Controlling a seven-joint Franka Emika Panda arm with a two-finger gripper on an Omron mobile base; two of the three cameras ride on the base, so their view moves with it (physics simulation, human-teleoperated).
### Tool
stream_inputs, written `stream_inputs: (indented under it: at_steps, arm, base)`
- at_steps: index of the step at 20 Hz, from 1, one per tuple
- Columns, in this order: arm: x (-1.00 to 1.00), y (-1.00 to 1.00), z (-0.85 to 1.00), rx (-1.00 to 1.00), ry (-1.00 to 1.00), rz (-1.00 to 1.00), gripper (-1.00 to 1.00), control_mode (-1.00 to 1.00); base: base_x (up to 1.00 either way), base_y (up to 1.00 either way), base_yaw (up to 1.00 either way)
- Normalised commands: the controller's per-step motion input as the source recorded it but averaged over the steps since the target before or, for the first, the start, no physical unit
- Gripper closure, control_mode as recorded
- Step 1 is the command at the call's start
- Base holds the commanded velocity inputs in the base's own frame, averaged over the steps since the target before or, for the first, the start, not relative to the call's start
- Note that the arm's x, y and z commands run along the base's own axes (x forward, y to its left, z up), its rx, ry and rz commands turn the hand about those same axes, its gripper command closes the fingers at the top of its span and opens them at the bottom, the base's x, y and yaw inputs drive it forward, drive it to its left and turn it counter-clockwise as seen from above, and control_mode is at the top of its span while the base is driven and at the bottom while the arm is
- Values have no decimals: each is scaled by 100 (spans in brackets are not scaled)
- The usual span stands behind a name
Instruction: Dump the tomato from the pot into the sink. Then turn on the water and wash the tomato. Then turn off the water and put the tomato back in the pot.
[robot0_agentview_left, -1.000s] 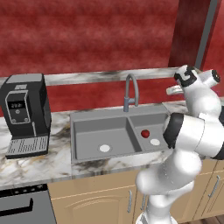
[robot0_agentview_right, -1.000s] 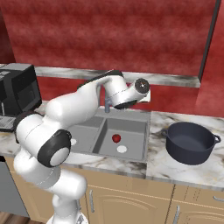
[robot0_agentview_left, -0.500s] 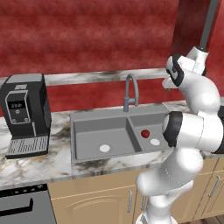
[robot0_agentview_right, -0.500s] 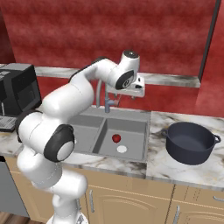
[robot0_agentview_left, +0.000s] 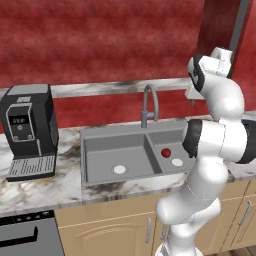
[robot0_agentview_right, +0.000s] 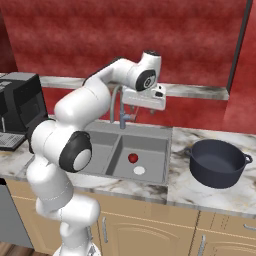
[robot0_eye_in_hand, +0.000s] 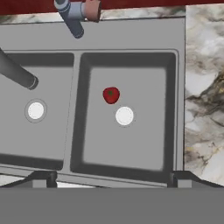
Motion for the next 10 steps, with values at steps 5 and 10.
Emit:
stream_inputs:
  at_steps: [5, 10]
  arm:
    - [-26, 10, -31, -6, -2, 0, -100, -100]
    - [-13, 1, -53, -6, -13, 0, -100, -100]
  base:
    - [0, 0, 0]
    - [0, 0, 0]
